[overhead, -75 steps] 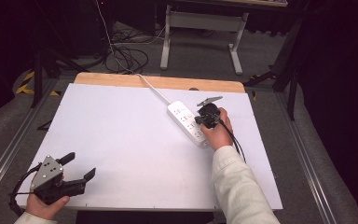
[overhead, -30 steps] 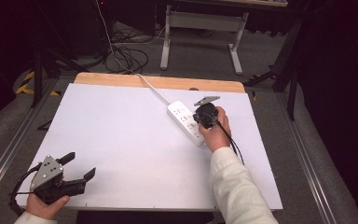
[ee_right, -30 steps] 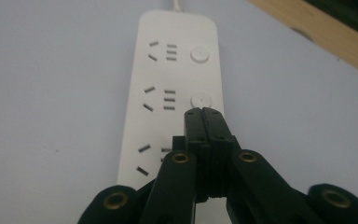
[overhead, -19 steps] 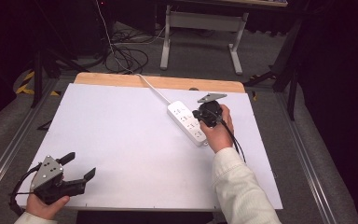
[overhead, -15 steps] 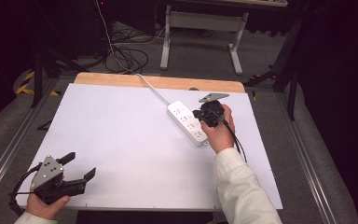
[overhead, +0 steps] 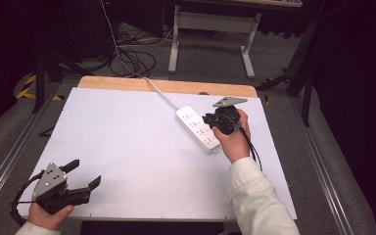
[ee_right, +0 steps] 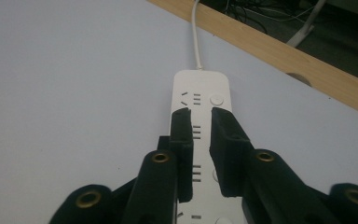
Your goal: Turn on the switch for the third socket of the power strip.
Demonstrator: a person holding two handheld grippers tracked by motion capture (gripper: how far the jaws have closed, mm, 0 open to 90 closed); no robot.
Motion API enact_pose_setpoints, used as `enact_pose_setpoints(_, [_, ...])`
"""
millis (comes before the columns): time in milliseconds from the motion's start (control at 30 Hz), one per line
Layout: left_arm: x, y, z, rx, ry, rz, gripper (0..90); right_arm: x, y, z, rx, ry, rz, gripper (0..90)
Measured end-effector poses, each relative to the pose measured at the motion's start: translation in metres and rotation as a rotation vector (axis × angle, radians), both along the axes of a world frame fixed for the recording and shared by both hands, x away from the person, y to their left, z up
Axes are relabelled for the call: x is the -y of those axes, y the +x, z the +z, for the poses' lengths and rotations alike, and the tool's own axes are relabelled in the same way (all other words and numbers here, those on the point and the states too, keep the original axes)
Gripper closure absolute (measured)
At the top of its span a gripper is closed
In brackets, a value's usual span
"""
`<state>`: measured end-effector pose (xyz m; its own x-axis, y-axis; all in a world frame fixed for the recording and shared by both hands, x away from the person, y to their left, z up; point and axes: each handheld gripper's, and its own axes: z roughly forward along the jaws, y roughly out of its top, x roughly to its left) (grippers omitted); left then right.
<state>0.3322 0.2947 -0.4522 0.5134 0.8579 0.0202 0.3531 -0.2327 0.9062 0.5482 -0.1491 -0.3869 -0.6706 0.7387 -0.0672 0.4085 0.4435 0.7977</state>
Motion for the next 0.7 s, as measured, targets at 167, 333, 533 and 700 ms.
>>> enact_pose_setpoints(167, [0.000, 0.000, 0.000, 0.001, -0.002, 0.000, 13.2, 0.003, -0.010, 0.009, 0.025, 0.035, 0.013, 58.8])
enact_pose_setpoints(333, [0.000, 0.000, 0.000, -0.001, -0.005, 0.000, 13.2, 0.006, -0.022, 0.014, 0.046, 0.053, 0.030, 46.4])
enact_pose_setpoints(533, [-0.001, 0.000, 0.001, -0.001, -0.016, 0.002, 13.1, 0.012, -0.038, 0.018, 0.072, 0.086, 0.050, 35.0])
enact_pose_setpoints(700, [-0.002, -0.001, 0.002, 0.000, -0.019, 0.004, 13.1, 0.015, -0.049, 0.018, 0.086, 0.093, 0.081, 29.3])
